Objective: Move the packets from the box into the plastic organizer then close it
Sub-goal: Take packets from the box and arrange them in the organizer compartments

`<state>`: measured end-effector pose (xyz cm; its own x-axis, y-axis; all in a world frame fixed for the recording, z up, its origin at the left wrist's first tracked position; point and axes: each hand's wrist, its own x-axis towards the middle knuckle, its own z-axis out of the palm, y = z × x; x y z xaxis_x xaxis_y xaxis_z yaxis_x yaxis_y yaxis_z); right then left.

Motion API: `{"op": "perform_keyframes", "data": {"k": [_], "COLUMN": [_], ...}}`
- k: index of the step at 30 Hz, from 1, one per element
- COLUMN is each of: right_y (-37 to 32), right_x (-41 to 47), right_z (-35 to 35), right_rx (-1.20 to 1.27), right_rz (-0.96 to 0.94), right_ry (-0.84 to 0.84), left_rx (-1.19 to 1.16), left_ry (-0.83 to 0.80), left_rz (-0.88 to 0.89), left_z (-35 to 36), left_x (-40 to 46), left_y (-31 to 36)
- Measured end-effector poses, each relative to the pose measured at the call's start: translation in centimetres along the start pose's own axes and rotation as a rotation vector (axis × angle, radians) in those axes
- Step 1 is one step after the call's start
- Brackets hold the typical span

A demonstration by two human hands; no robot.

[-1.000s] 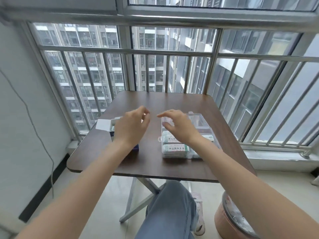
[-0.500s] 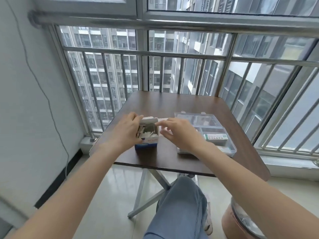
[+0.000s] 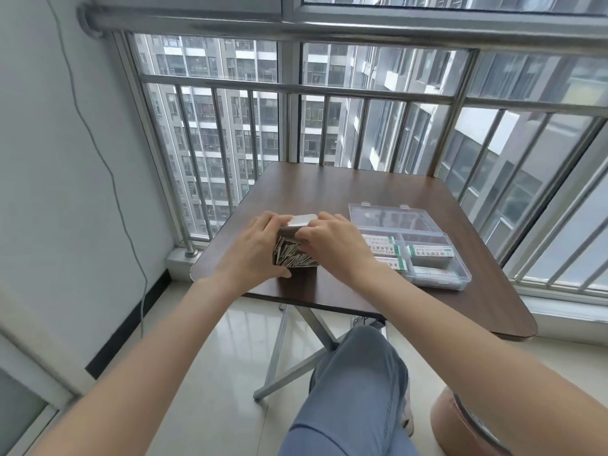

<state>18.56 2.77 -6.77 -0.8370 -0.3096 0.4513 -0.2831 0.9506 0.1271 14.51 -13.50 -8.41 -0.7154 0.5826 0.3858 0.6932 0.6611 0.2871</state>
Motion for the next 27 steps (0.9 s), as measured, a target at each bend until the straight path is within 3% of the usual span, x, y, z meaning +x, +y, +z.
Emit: {"op": "perform_keyframes", "data": {"k": [3, 7, 20, 27], "right_y": [-1.1, -1.6, -1.1, -0.3], "right_x": [0.5, 1.4, 2.0, 1.5], "right_z": [0.6, 1.0, 1.2, 1.2], "right_rx": [-0.066, -0.067, -0.2, -0.152], "right_rz": [-0.069, -0.131, -0.172, -0.164], "right_ry": [-0.021, -0.184, -0.23, -0.077], "left_rx": [-0.083, -0.132, -0.135, -0.125], "left_ry": [-0.025, -0.032, -0.061, -0.059], "left_rz": [-0.009, -0.015, 0.004, 0.019], "left_z": [-0.2, -0.3, -0.7, -0.6], "left_x": [0.2, 0.5, 1.1, 1.2], "left_y": [-0.6, -1.0, -0.9, -1.0]}}
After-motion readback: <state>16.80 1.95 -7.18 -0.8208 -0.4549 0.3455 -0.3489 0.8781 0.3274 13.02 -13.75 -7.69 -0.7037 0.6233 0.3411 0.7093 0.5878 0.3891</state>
